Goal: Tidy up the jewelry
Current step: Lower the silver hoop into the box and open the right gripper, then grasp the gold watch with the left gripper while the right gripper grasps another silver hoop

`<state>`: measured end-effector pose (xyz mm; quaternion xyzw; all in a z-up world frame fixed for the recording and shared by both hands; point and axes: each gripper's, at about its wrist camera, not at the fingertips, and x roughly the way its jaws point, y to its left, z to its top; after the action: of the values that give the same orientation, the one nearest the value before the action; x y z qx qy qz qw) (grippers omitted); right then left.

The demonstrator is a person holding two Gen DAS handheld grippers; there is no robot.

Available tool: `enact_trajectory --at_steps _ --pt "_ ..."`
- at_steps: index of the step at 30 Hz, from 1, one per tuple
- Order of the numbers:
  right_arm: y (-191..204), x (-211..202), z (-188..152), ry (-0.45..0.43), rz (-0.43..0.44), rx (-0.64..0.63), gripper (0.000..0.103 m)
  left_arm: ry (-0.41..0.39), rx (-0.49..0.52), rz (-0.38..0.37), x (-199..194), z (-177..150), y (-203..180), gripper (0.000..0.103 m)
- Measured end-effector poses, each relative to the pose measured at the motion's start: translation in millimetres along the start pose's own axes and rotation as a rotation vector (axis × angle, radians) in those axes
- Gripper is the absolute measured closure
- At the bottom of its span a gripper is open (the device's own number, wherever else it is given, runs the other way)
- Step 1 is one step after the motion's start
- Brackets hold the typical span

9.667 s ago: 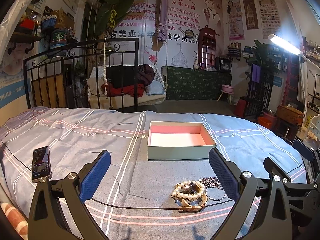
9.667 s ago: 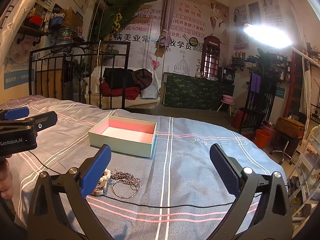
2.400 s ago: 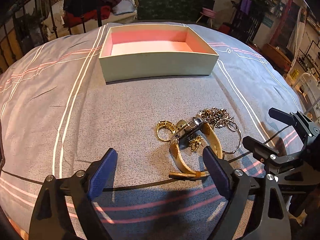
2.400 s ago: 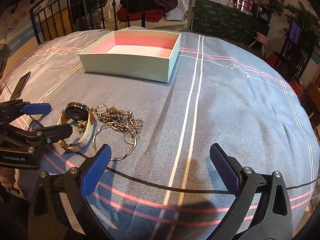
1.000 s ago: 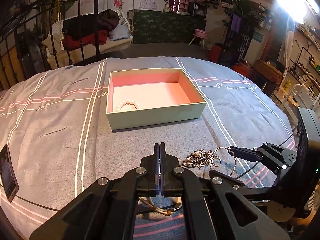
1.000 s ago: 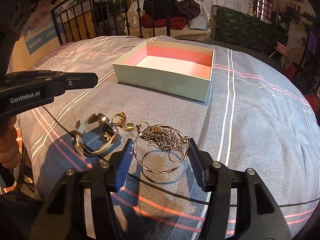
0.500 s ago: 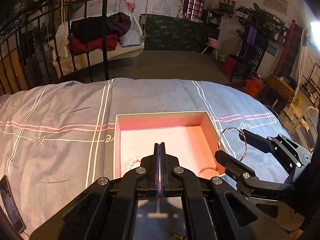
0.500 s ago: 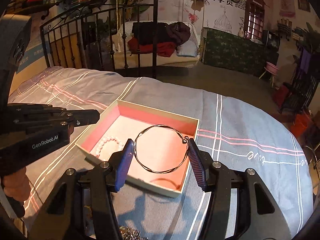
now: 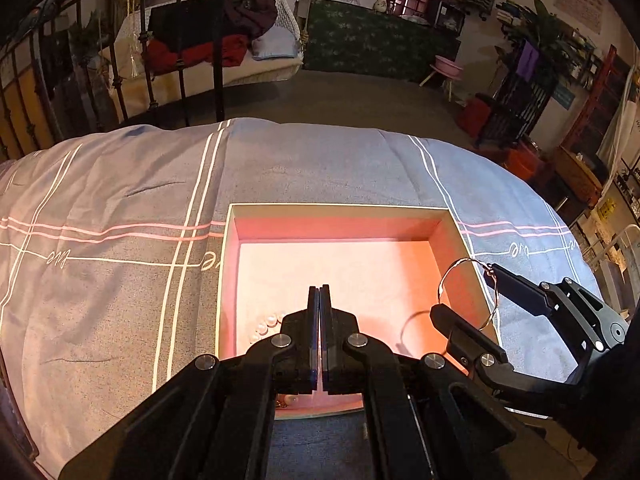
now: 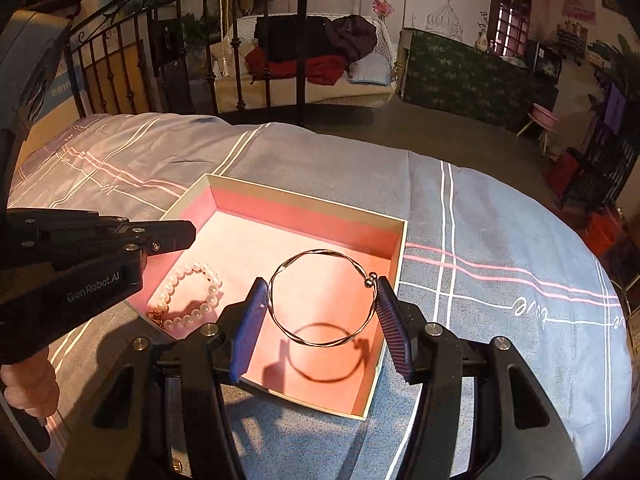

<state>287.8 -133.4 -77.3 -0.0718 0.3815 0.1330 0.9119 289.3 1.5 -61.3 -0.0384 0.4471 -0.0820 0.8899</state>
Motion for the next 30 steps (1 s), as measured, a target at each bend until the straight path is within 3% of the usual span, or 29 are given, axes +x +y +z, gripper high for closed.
enact_trajectory --at_steps 11,13,14,15,22,25,30 --pt "-1.2 -2.0 -5.6 0.001 0.012 -0.007 0.047 -0.002 -0.001 -0.008 -1.5 1.3 -2.1 0.102" --pt "0.6 -4.8 -8.8 -0.002 -0.013 -0.030 0.031 -0.010 -0.018 -0.020 -7.0 1.1 0.2 0.081" --pt "1.0 -9.5 -10.7 -0.019 -0.027 -0.038 0.024 -0.023 -0.028 -0.013 -12.5 0.0 1.6 0.052" --pt "0.8 -14.4 -13.1 -0.031 -0.028 -0.042 0.024 -0.042 -0.036 -0.010 -19.5 -1.3 2.4 0.038" --pt "-14.1 -51.0 -50.2 -0.047 0.000 0.012 0.021 -0.083 0.048 -0.054 -65.5 -47.1 -2.3 0.025" --pt "-16.7 -67.1 -78.5 -0.032 0.051 0.047 0.021 -0.034 0.072 -0.060 -71.3 -83.5 -3.4 0.024" --pt "-6.0 -75.5 -123.5 0.067 0.089 0.043 0.021 0.083 0.064 -0.094 -71.1 -146.3 -2.6 0.024"
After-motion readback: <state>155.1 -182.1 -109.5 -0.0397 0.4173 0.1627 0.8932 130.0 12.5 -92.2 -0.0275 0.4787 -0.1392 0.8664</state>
